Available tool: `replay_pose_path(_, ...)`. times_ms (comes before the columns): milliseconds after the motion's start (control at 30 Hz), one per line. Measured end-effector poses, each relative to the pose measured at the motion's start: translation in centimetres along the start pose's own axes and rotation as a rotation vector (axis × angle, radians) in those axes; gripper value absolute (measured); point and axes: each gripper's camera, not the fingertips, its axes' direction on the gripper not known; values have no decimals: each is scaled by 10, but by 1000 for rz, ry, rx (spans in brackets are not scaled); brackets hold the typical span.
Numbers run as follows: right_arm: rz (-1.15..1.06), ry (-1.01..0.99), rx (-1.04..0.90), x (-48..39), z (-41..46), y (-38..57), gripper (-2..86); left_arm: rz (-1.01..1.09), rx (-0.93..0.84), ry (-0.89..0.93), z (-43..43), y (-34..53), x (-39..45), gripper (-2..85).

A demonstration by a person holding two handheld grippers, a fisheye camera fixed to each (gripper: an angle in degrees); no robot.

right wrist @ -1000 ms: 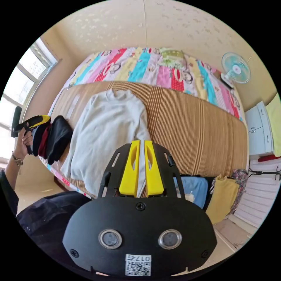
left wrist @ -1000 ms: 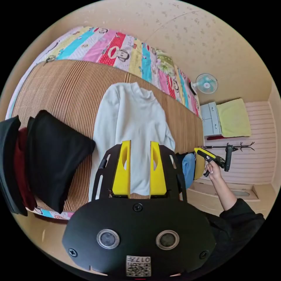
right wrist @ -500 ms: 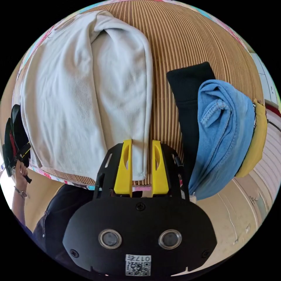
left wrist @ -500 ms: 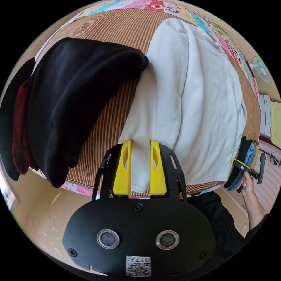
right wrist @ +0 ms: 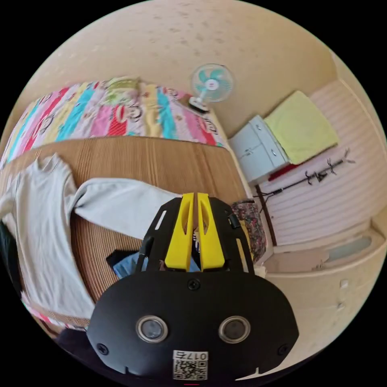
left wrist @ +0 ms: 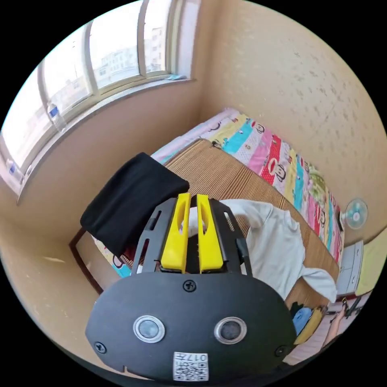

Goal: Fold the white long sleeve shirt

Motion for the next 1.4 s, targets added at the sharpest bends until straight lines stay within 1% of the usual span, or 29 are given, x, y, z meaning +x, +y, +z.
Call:
replay_pose_path(33,74,-112,-64,21,14,-3,39,-8,3,44,-4,6,-8,47)
replay_pose_path(67,101,-173,-87,27,21,0,41,37,-35,47,-1,18,-3,50)
replay_pose_path(100,120,-291,-122,29,35,12,44,71,-67,40,3,26,3,51)
replay_pose_path(133,85,-382,-171,17,49,30,47,162,-155,34,17,45,20,52)
replay_pose_path(167,50,-413,-207,6,57,39,49,256,-257,48,35,67,38,56)
replay_pose_path(200,-44,-439,-289,-22,71,61,53,305,-306,65,44,79,48,59)
replay_pose_path(233,-153,-436,-358,-54,81,85,57,400,-399,102,63,101,66,63)
replay_pose_path(267,-205,-437,-382,-69,83,96,59,480,-473,121,79,120,82,64)
replay_pose_path(333,-391,-480,-433,-124,85,129,65,597,-554,102,101,142,102,66)
replay_pose_path(467,-567,-493,-394,-178,70,139,68,810,-634,13,142,160,127,67)
replay_pose_path(500,-610,-497,-376,-189,65,134,68,831,-653,4,147,161,127,67)
replay_pose_path(567,-674,-516,-388,-202,64,126,68,869,-771,-55,169,167,117,63)
replay_pose_path(600,-718,-521,-419,-207,68,124,69,864,-815,-79,174,172,111,61)
replay_pose_path(633,-762,-508,-458,-208,76,125,69,829,-812,-72,170,177,99,56)
replay_pose_path(667,-781,-497,-484,-207,83,127,69,791,-752,-43,154,178,88,51)
replay_pose_path(733,-861,-405,-661,-190,123,150,66,713,-751,-18,138,188,74,41)
replay_pose_path(767,-876,-407,-653,-182,127,155,65,680,-776,-21,127,198,67,35)
replay_pose_path(800,-920,-416,-585,-162,126,159,61,675,-780,-19,121,205,65,34)
replay_pose_path(933,-1064,-232,-560,-120,132,166,46,766,-845,-34,80,250,65,21)
replay_pose_path(1000,-1075,-208,-569,-106,134,166,41,763,-881,-38,67,252,63,19)
replay_pose_path(1033,-1064,-214,-578,-98,136,163,39,720,-896,-18,59,242,59,18)
replay_pose_path(1100,-1034,-225,-588,-90,138,154,36,592,-802,75,37,202,47,18)
replay_pose_path(1167,-982,-232,-625,-86,145,142,33,368,-602,147,6,123,23,30)
replay_pose_path(1200,-939,-235,-657,-84,150,134,31,314,-563,167,1,102,16,41)
replay_pose_path(1233,-894,-238,-690,-82,155,125,30,216,-485,225,-6,59,3,62)
replay_pose_path(1267,-872,-238,-705,-82,158,121,29,117,-414,287,-9,19,-12,82)
replay_pose_path(1333,-802,-235,-741,-77,164,110,27,-41,-334,382,0,-34,-36,103)
replay_pose_path(1367,-790,-232,-744,-76,164,108,26,-129,-306,440,13,-64,-49,115)
replay_pose_path(1400,-774,-222,-741,-75,164,106,26,-167,-294,459,21,-77,-54,122)
